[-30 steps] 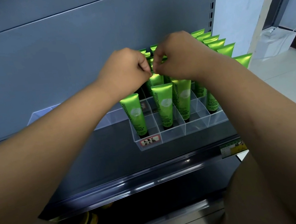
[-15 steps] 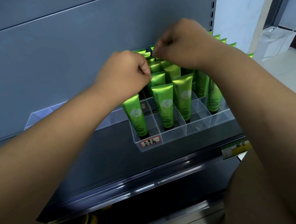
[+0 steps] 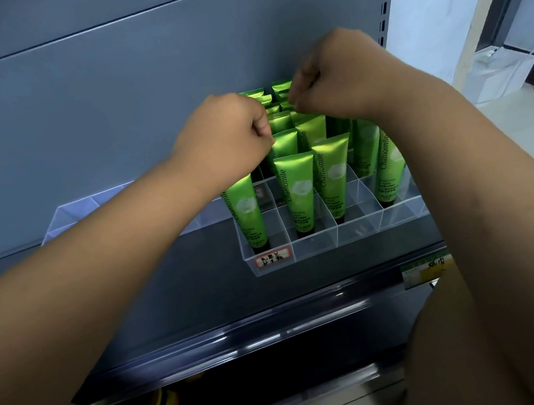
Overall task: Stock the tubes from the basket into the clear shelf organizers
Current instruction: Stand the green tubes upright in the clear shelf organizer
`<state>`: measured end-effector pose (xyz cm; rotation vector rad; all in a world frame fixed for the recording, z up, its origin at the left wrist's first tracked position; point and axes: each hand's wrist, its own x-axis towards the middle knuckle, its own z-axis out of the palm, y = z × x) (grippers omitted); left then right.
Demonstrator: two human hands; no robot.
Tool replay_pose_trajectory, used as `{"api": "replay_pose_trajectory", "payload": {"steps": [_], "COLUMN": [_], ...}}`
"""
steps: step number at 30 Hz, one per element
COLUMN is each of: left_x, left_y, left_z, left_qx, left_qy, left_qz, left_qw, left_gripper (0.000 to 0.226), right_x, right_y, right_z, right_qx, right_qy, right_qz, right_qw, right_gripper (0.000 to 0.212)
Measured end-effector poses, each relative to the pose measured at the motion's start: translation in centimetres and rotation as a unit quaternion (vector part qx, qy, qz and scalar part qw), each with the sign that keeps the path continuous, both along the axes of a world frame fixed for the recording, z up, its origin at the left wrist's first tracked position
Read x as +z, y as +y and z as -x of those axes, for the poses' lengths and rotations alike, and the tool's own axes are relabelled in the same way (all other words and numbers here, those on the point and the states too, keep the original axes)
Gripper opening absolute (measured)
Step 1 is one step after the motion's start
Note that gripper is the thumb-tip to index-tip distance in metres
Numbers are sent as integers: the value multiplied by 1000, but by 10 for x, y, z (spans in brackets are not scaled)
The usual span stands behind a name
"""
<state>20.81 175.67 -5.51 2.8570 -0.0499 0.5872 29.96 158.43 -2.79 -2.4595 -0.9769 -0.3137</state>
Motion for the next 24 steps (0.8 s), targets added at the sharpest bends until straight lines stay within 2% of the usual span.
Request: {"api": "replay_pose_trajectory", "payload": {"steps": [8,24], "left_x": [-1,10], "left_y": [2,-12], "left_z": [1,-4], "left_qx": [3,3], "left_qy": [4,-12], "left_qz": [9,65], "left_qw": [1000,998], "left_gripper": [8,13], "right_x": [-7,-8], "right_y": [-5,-10], "right_z": [-2,-8], "right_qx": [-5,15], "right_qy": [-19,-37], "right_qz": [92,91], "right_qw": [996,995], "right_gripper": [17,15]}}
